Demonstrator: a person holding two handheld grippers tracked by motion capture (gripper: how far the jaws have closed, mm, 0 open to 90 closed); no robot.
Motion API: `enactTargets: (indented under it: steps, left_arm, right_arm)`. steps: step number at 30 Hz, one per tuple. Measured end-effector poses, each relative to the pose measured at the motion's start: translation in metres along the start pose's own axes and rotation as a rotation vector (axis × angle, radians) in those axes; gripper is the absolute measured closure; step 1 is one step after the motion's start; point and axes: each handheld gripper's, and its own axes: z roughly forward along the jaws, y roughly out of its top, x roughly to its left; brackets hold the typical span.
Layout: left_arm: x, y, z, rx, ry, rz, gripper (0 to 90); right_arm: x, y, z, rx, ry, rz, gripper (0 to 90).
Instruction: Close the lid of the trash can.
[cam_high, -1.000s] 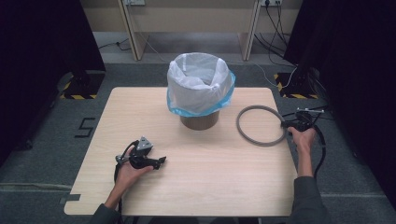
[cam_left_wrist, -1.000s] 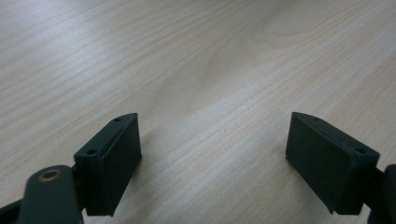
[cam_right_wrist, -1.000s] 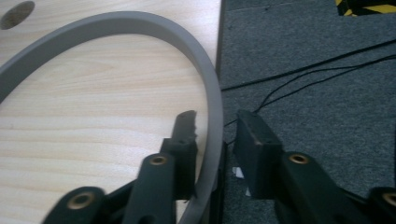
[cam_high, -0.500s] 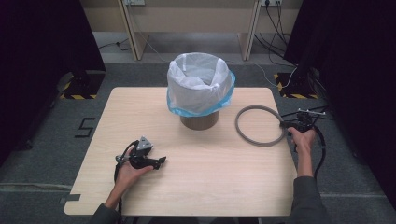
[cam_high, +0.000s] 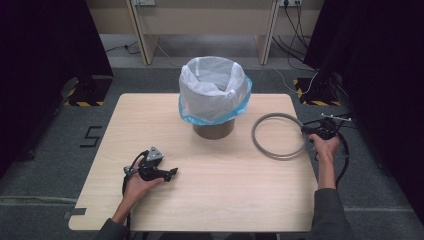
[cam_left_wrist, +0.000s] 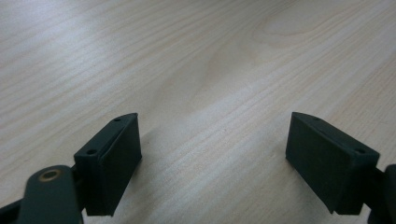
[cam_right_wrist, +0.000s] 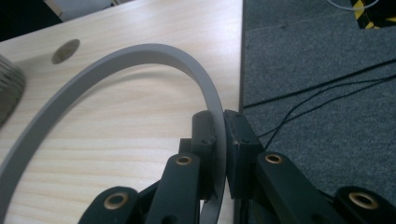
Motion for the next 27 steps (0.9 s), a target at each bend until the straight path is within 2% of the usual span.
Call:
enactTargets:
  steps: [3,7,9,22,27]
  left_arm:
    - [0.000,0.000,0.000,0.000,0.000,0.000,17.2]
    - [0.000,0.000,0.000,0.000,0.000,0.000,17.2]
    - [0.000,0.000,0.000,0.000,0.000,0.000,17.2]
    - [0.000,0.000,0.000,0.003,-0.001,0.000,17.2]
    - [0.000,0.000,0.000,0.003,-0.001,0.000,17.2]
  right_arm:
    - [0.004,0.005,-0.004,-0.002,-0.004,-0.020,83.7]
    - [0.009,0.012,-0.009,-0.020,0.007,-0.016,83.7]
    - [0.011,0.017,-0.013,-0.029,0.012,-0.030,83.7]
    - [0.040,0.080,-0.061,-0.121,0.044,-0.097,83.7]
    - [0.052,0.099,-0.075,-0.154,0.062,-0.103,83.7]
